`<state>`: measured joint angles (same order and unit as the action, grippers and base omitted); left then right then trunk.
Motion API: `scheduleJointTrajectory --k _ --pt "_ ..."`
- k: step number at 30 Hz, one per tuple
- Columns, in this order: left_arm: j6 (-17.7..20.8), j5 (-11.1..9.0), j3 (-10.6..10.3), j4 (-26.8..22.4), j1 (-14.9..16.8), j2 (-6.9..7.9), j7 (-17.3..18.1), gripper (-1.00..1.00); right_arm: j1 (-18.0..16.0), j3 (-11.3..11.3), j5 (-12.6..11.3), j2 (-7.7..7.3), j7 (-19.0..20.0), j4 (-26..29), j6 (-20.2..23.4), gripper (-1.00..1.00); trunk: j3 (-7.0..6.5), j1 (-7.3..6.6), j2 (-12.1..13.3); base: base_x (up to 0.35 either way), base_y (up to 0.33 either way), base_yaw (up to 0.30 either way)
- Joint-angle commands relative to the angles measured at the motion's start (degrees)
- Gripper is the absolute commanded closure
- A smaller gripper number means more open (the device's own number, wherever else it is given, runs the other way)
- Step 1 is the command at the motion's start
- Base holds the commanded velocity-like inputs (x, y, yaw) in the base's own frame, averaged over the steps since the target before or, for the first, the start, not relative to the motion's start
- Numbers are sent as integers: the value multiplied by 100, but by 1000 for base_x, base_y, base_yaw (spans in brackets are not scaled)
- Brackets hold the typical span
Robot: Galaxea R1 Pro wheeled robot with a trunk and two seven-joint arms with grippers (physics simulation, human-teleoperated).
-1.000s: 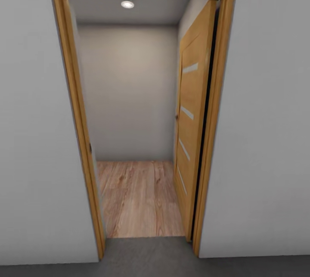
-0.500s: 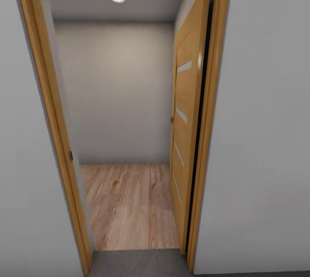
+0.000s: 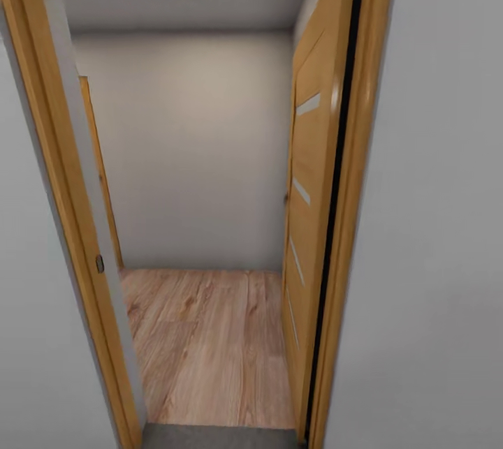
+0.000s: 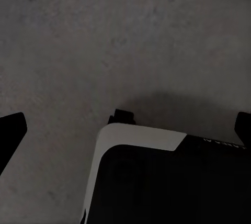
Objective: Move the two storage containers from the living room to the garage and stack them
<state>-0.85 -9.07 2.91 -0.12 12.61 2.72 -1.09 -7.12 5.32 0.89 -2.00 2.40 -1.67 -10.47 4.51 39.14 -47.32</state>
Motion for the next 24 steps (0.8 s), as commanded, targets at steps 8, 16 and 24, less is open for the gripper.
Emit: scheduleJointTrajectory --k 8,16,24 --pt "-19 -25 26 3 5 1 -5 -100 -9 39 8 -2 6 -18 -34 -100 9 4 -7 283 137 267" --pt "-20 -25 26 3 5 -1 -4 -100 -9 36 8 -2 6 -18 -34 -100 9 4 -7 50 36 269" --pt "-18 -15 26 3 5 -11 0 -100 -9 31 7 -10 6 -18 -34 -100 9 4 -7 54 1 56"
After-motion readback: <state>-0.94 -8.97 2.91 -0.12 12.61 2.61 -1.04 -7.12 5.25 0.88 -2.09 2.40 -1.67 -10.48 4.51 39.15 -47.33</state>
